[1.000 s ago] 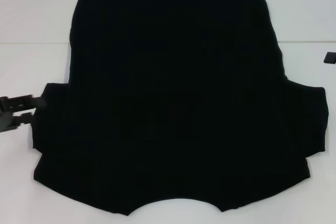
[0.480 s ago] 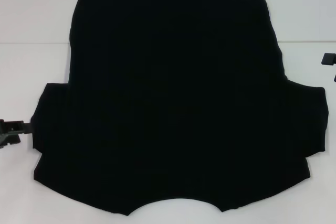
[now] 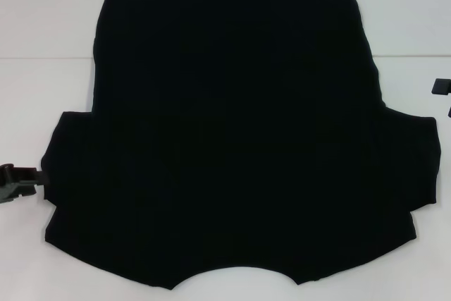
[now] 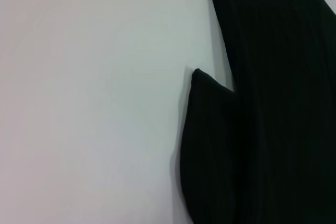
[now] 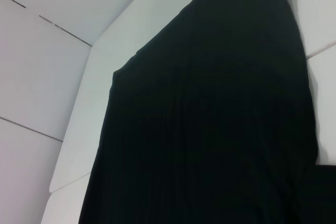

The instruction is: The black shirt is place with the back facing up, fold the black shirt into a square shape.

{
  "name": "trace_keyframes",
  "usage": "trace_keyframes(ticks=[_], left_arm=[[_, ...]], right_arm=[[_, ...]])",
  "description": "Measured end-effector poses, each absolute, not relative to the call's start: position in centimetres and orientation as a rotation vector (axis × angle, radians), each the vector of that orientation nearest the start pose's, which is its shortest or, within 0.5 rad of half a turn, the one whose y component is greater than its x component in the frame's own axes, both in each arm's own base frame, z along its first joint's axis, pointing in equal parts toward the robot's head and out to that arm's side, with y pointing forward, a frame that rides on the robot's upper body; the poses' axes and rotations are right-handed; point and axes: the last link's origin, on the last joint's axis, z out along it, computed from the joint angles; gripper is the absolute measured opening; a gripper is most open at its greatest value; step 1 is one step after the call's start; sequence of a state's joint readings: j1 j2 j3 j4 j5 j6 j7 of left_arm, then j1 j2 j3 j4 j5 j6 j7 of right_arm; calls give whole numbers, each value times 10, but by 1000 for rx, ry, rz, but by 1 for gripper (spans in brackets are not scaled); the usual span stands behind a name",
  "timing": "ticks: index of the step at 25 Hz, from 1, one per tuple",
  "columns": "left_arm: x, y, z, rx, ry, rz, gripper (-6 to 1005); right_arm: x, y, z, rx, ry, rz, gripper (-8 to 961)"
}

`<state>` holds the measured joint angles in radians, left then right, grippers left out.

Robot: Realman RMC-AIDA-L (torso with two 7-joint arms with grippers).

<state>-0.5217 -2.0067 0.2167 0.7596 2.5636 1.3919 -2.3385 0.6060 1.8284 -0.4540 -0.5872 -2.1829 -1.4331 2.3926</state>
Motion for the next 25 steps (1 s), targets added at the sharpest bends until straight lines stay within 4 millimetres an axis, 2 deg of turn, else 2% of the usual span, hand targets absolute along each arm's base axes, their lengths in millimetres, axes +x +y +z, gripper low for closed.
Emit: trace_keyframes(ticks=[2,14,24,25], left_arm=[[-374,322,76,-1784,-1898,-455,385],[-370,332,58,-1813,-1906,-411,375],[-366,335,57,-1798,-1925,-430,367],[-365,335,58,-1799,-1925,-430,324]], right_arm=[[318,379,116,-1961,1821,730,877],[318,377,116,-1968,1827,730,878],[320,375,116,-1960,1835,735,878],[320,374,116,-1960,1835,736,878]])
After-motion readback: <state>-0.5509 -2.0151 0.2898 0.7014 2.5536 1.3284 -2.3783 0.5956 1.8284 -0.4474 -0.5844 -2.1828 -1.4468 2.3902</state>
